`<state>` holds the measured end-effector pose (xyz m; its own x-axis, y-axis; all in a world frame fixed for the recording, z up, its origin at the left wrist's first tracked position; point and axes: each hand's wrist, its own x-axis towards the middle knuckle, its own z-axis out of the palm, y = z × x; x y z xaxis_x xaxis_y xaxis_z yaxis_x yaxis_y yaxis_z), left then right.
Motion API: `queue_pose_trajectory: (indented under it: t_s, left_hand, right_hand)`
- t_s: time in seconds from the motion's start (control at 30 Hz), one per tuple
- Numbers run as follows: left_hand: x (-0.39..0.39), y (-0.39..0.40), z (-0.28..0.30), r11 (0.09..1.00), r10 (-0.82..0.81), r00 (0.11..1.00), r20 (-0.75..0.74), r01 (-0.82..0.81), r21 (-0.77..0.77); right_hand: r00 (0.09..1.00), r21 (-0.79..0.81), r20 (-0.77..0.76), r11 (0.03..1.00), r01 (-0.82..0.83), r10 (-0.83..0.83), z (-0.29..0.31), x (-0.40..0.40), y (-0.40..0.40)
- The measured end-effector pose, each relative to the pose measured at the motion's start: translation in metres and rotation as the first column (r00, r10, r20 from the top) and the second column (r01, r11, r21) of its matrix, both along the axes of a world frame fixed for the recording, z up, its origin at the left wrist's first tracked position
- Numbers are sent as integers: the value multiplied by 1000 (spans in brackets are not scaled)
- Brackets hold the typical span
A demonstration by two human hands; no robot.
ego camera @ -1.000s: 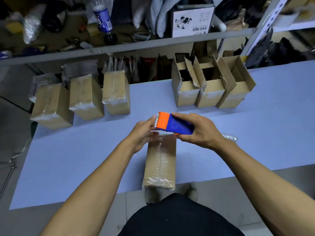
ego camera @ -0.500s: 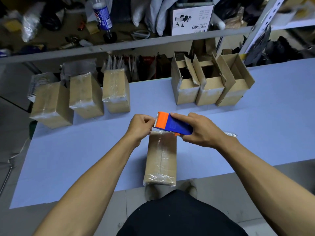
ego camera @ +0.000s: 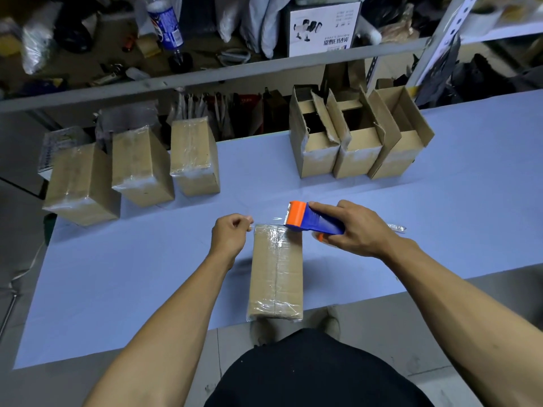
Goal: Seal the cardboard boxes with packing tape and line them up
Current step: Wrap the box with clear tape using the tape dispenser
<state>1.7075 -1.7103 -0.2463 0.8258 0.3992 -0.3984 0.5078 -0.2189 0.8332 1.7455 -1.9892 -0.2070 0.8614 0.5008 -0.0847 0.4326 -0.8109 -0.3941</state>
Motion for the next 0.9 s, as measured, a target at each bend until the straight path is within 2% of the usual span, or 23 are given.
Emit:
queue_pose_trajectory:
  t_s: [0.13,0.33,0.37,0.47,0.5,0.53,0.6,0.63,0.67,0.7,0.73,0.77,0.8,0.83,0.87,0.9]
  left_hand:
    - [-4,-6,-17,996,26,1000,10,-27,88]
    - [0,-32,-34,990,131,990,42,-133,43]
    - [2,-31,-37,990,144,990,3,-144,3]
    - [8,-22,-41,942,208,943,-260,-265,-206]
    - [10,-21,-41,949,193,940,-283,-252,-191]
    - [10,-22,-38,972,170,951,-259,-205,-114]
    - [5,-27,-24,977,134,985,-110,-113,179]
    - [-1,-30,-17,946,79,997,13,-80,315]
    - [-7,-34,-9,907,-38,990,134,-23,421]
    - [-14,-39,-5,858,-211,962,175,97,505]
    - [-20,-45,-4,777,-405,905,127,268,570]
    - [-24,-51,-5,655,-567,824,14,440,613]
    - [-28,-57,-7,527,-659,742,-120,570,631]
    - [-30,-60,-11,421,-692,686,-223,636,647]
    - [-30,-62,-13,355,-693,659,-292,664,658]
    - [-29,-62,-14,330,-680,656,-328,673,662]
  right_hand:
    - [1000,8,-29,1000,4,-3,-5,0,3]
    - [996,47,-66,997,58,-55,-9,-5,-5]
    - [996,52,-69,997,63,-59,-10,-5,-5]
    - [995,62,-80,996,68,-63,-11,-6,-6]
    - [994,65,-83,995,72,-67,-12,-8,-6]
    - [994,70,-80,994,79,-73,-13,-10,-6]
    - [994,78,-72,993,87,-82,-16,-12,-6]
    - [994,79,-68,993,87,-81,-17,-13,-7]
    - [995,82,-64,993,85,-80,-17,-13,-7]
    - [995,85,-63,993,84,-79,-18,-13,-8]
    - [995,89,-64,992,86,-81,-19,-13,-9]
    - [994,92,-64,992,91,-86,-19,-13,-10]
    - [994,94,-66,991,95,-89,-19,-14,-11]
    - [994,97,-69,991,95,-88,-19,-14,-12]
    - [994,105,-73,990,92,-84,-19,-15,-12]
    - [994,117,-77,989,87,-78,-20,-15,-12]
